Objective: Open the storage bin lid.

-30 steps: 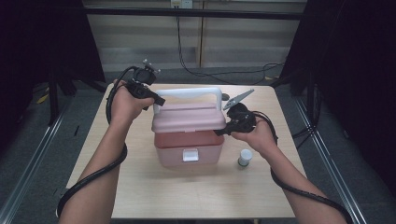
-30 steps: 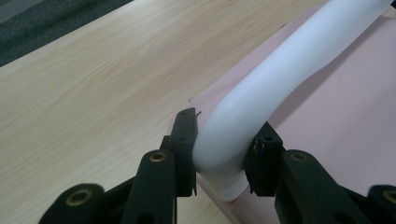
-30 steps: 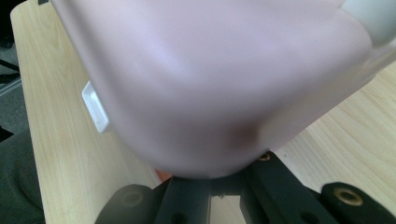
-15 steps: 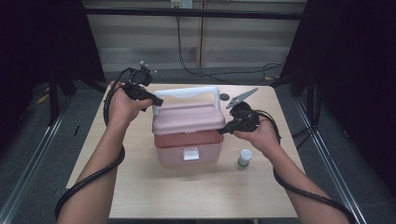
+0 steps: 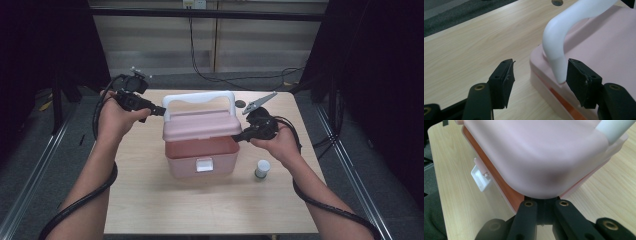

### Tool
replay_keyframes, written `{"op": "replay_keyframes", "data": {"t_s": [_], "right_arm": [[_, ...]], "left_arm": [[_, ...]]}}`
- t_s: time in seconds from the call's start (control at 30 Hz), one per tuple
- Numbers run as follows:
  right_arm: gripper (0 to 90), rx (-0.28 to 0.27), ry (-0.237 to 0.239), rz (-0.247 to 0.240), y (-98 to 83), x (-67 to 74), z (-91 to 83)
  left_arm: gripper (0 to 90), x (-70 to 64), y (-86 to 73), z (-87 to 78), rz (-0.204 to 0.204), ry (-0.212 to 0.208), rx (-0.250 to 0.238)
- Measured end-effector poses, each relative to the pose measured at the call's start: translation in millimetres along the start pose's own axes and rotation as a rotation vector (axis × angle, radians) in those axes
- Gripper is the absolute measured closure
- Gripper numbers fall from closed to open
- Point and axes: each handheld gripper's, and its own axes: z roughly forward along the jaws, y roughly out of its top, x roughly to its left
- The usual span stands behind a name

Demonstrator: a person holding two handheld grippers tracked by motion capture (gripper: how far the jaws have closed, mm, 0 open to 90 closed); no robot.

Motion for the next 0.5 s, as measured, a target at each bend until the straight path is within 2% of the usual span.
{"op": "replay_keyframes", "data": {"t_s": [0.17, 0.5], "right_arm": [[90.0, 0.0, -0.006, -0.003, 1.5, 0.1, -0.7], [90.0, -0.002, -0.011, -0.001, 4.4, 0.0, -3.3]], "left_arm": [[38.6, 9.4, -12.7, -7.5, -0.01, 0.026, 0.013], [38.1, 18.3, -45.0, 16.0, -0.031, -0.005, 0.063]]}}
